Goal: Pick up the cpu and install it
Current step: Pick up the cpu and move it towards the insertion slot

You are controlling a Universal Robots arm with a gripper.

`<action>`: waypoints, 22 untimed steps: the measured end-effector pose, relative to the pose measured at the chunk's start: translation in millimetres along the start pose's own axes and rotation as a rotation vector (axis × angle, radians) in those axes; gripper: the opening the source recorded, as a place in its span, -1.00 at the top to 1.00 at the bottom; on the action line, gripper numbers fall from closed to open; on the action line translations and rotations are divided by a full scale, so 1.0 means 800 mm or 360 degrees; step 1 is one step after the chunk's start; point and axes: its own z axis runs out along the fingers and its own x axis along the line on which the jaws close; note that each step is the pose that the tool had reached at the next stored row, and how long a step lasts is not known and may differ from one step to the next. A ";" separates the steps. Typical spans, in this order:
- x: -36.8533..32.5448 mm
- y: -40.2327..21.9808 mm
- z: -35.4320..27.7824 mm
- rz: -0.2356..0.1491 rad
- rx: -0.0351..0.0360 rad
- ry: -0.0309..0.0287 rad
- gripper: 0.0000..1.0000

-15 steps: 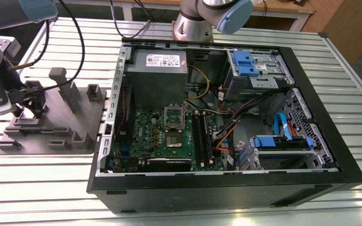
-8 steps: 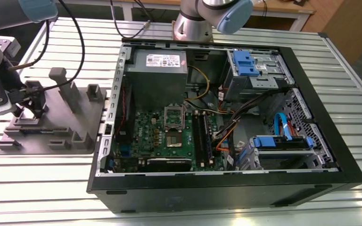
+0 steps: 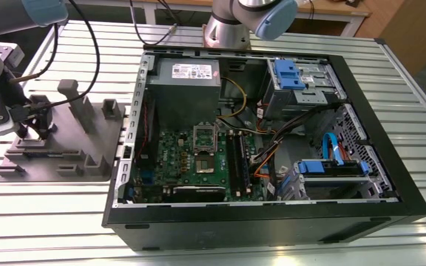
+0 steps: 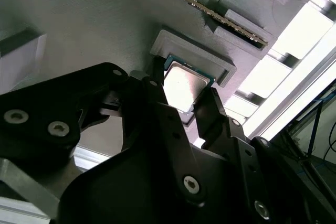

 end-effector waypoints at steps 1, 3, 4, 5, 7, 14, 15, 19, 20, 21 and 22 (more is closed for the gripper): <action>0.0000 0.0000 0.0000 0.0000 0.0000 -0.00001 0.05; -0.0002 0.0000 0.0000 0.0000 0.0000 -0.00001 0.05; -0.0002 0.0000 0.0001 0.0000 0.0000 -0.00001 0.05; -0.0002 0.0000 0.0000 0.0000 0.0000 -0.00001 0.05; -0.0003 0.0001 -0.0005 0.0000 0.0000 -0.00003 0.05; -0.0002 0.0002 -0.0046 0.0000 0.0000 0.00000 0.05; -0.0002 0.0002 -0.0050 0.0000 0.0000 -0.00001 0.05; -0.0002 0.0002 -0.0063 0.0000 0.0000 -0.00002 0.05; -0.0001 0.0003 -0.0065 0.0000 0.0000 0.00000 0.05; -0.0001 0.0003 -0.0066 0.0000 0.0000 -0.00002 0.05; -0.0001 0.0003 -0.0069 0.0000 0.0000 -0.00002 0.05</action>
